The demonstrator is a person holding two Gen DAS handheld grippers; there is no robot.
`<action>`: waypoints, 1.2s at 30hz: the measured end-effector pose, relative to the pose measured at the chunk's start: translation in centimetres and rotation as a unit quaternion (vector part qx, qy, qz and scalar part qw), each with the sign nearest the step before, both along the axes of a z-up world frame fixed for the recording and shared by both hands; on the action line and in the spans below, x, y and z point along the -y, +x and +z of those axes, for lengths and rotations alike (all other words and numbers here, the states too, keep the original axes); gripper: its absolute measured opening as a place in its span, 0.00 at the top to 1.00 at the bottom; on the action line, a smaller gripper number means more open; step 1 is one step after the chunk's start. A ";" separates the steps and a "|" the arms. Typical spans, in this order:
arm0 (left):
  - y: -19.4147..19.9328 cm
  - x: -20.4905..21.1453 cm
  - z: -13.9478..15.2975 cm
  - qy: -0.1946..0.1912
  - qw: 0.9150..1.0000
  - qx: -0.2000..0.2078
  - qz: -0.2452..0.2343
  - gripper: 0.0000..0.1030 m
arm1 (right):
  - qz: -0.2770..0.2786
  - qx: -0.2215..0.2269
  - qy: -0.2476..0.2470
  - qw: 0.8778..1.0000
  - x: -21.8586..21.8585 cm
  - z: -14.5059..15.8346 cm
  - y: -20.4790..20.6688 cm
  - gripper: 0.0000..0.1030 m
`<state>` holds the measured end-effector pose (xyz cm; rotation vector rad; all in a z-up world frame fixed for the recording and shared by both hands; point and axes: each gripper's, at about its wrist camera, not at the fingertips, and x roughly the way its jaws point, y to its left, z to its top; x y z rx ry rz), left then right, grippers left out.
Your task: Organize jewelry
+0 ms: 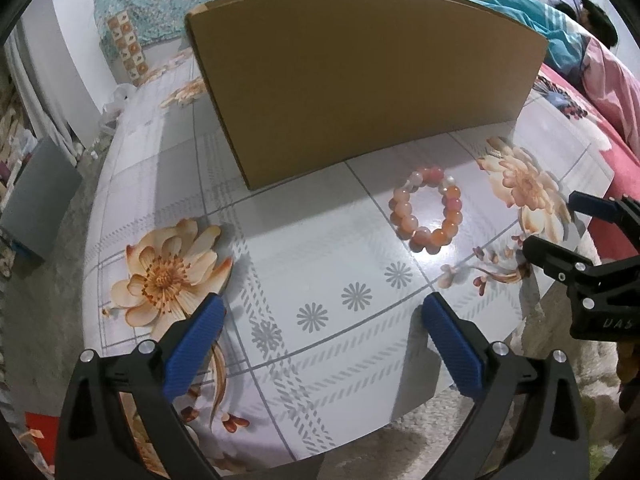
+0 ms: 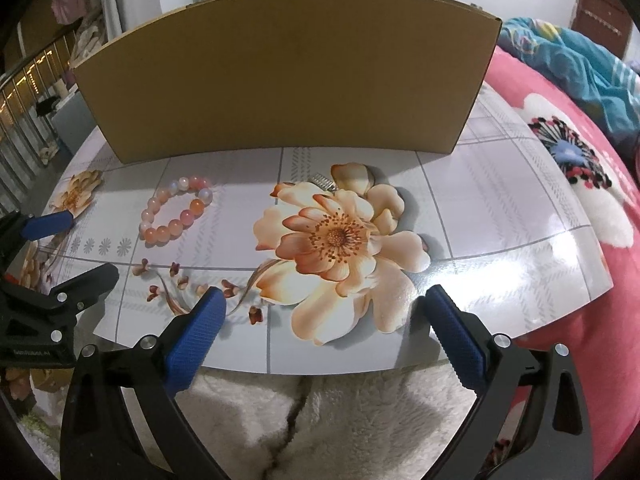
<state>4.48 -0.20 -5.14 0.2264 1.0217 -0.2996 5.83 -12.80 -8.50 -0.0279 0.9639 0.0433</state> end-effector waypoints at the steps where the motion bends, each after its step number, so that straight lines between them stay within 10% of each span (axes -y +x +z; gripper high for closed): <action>1: 0.0 -0.1 0.0 -0.004 1.000 -0.002 0.002 0.05 | 0.000 -0.001 0.000 1.000 -0.1 0.0 0.2 0.08; 36: 0.0 -0.5 -0.1 -0.007 1.000 -0.002 0.001 0.05 | 0.006 -0.022 -0.007 1.000 0.1 0.1 0.6 0.08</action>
